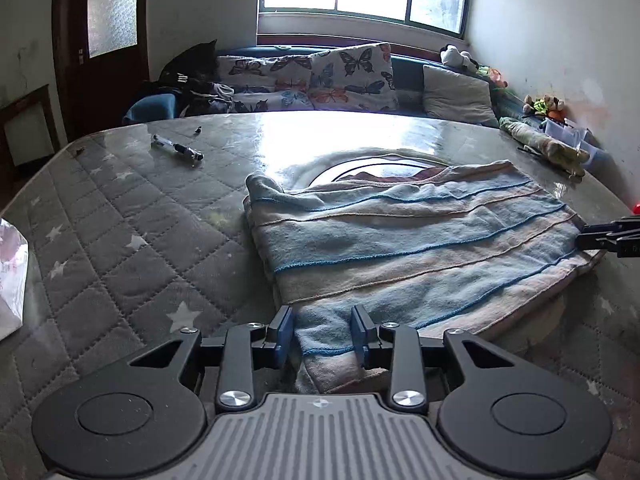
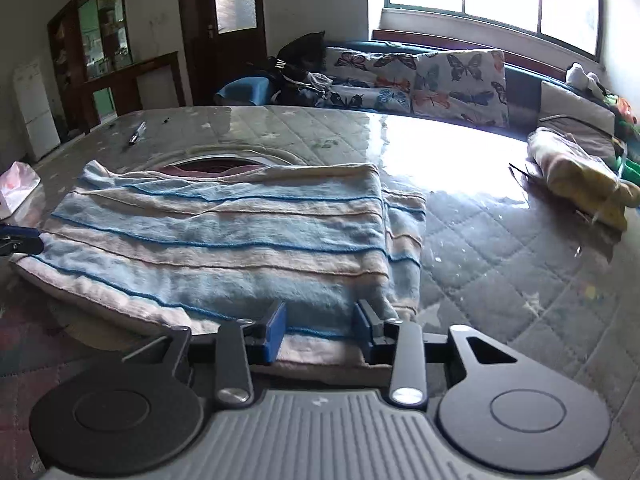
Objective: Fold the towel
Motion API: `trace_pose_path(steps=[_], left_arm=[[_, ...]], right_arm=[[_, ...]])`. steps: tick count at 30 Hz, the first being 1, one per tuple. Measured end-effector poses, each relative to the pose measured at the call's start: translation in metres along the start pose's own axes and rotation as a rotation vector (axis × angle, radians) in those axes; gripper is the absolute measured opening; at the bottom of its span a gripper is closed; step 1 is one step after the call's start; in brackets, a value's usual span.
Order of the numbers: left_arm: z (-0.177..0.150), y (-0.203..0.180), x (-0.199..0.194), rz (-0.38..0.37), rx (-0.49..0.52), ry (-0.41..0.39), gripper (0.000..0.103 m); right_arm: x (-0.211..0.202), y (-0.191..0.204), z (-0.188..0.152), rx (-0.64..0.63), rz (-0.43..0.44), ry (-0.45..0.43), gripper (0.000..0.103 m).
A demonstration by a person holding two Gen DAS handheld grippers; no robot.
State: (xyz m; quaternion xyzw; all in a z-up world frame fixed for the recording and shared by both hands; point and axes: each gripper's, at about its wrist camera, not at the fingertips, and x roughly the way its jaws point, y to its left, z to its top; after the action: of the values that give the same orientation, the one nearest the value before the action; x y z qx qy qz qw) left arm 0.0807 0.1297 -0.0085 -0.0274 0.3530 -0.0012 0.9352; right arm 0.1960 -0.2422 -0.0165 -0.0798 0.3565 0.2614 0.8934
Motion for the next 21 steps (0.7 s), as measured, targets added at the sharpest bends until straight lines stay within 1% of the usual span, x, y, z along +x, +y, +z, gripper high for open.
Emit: trace_pose_path(steps=[4, 6, 8, 10, 13, 15, 16, 17, 19, 21], left_arm=[[-0.001, 0.002, 0.000, -0.007, -0.012, 0.004, 0.034], [0.000, 0.004, 0.001, -0.010, -0.024, 0.009, 0.036], [0.000, 0.007, 0.001, -0.019, -0.044, 0.013, 0.037], [0.000, 0.008, 0.001, -0.028, -0.054, 0.017, 0.036], [0.001, 0.011, 0.001, -0.054, -0.064, 0.025, 0.032], [0.002, 0.013, 0.001, -0.073, -0.074, 0.032, 0.027], [0.002, 0.014, 0.001, -0.080, -0.077, 0.034, 0.024], [0.003, 0.015, 0.001, -0.088, -0.080, 0.038, 0.022], [0.004, 0.019, 0.001, -0.107, -0.093, 0.046, 0.018], [0.004, 0.023, -0.001, -0.135, -0.109, 0.056, 0.016]], right_arm=[[-0.009, -0.004, 0.001, 0.014, -0.032, -0.027, 0.034], [-0.009, -0.010, 0.002, 0.049, -0.050, -0.037, 0.035], [-0.005, -0.017, 0.002, 0.074, -0.071, -0.024, 0.035], [0.000, -0.023, 0.001, 0.101, -0.069, -0.004, 0.036], [0.000, -0.027, -0.002, 0.130, -0.055, -0.006, 0.035], [-0.001, -0.027, -0.003, 0.140, -0.044, -0.002, 0.031], [-0.002, -0.027, -0.004, 0.144, -0.041, -0.001, 0.021], [-0.003, -0.028, -0.004, 0.149, -0.041, -0.001, 0.016], [-0.007, -0.029, -0.006, 0.167, -0.035, -0.001, 0.011], [-0.012, -0.028, -0.009, 0.173, -0.036, 0.000, 0.010]])
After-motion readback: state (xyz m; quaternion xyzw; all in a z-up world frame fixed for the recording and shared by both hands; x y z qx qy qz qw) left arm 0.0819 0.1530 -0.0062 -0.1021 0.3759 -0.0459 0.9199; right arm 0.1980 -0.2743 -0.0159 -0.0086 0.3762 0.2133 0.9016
